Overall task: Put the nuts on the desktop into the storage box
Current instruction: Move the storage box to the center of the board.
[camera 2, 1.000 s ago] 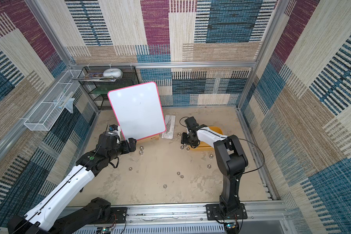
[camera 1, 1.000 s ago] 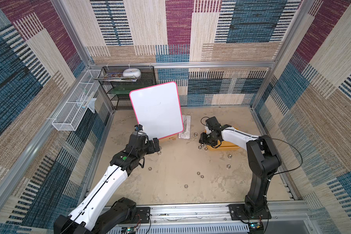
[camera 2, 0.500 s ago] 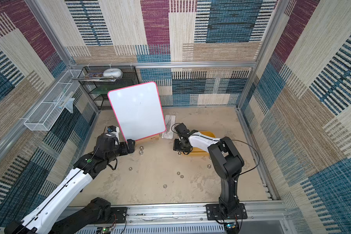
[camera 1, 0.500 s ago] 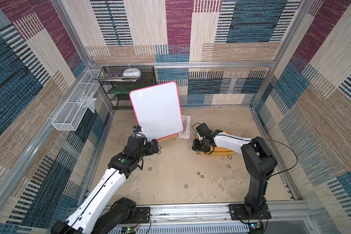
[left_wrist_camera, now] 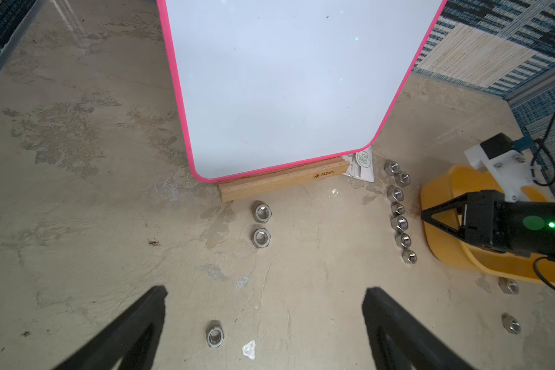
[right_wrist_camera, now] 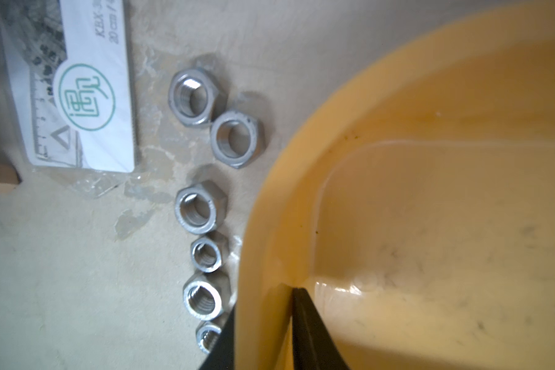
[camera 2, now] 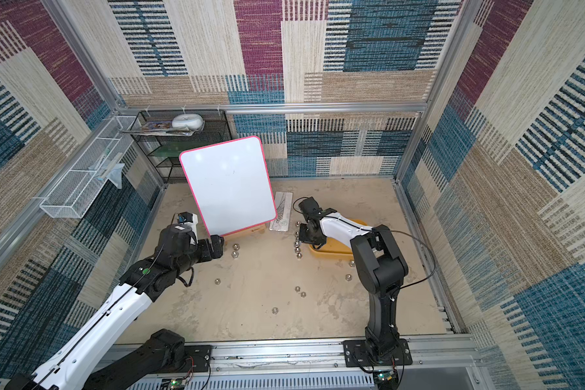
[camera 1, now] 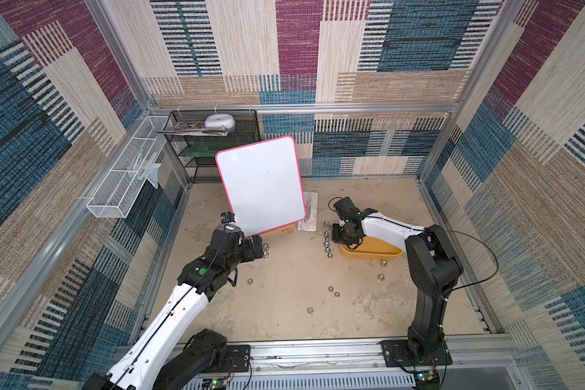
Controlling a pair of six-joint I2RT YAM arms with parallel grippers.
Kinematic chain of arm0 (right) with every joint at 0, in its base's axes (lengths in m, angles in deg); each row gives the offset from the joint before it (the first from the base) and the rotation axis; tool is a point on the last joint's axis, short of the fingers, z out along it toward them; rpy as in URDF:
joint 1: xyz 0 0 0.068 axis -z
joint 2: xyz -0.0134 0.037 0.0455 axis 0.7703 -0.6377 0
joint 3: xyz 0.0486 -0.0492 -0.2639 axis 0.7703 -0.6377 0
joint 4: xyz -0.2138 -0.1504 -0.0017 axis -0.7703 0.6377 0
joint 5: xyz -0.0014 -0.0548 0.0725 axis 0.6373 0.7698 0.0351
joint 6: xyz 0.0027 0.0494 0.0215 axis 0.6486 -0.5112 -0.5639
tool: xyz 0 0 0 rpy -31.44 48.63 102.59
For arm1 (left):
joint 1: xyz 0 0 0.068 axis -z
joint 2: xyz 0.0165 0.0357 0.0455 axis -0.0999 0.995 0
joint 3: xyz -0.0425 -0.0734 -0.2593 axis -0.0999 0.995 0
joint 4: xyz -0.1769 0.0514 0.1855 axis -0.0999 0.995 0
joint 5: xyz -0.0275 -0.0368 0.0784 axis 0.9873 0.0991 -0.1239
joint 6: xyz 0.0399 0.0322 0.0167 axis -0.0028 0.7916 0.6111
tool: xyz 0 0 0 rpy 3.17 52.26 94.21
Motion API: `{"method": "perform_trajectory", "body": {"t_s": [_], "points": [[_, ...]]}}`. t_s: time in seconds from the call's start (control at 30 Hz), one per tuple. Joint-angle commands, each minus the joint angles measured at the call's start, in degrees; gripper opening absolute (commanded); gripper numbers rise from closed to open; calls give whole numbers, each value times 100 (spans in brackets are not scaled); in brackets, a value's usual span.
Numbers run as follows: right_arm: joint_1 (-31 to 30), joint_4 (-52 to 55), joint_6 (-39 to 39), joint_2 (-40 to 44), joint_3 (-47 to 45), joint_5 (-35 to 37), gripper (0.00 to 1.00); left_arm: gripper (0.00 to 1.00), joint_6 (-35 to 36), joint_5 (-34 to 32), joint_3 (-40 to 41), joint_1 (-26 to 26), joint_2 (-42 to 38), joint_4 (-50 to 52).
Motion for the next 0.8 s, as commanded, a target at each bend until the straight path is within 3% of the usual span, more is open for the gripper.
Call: {"method": "perform_trajectory", "body": {"t_s": [0.0,0.27,0.47,0.63,0.77], "points": [[84,84,302,-133,149,73,24,100,1,-88,-12,-2,-5,6],[151,78,1022,-530,663,73,18,100,-12,-91,-36,1,40,14],[208,170,1041,-784,1039,12,19,100,-27,-109,-40,0,30,1],[225,284,1013,-761,1227,-33,32,100,-76,-68,-73,10,86,4],[219,388,900,-211,1146,116,44,100,-94,-52,-161,48,206,-40]]}}
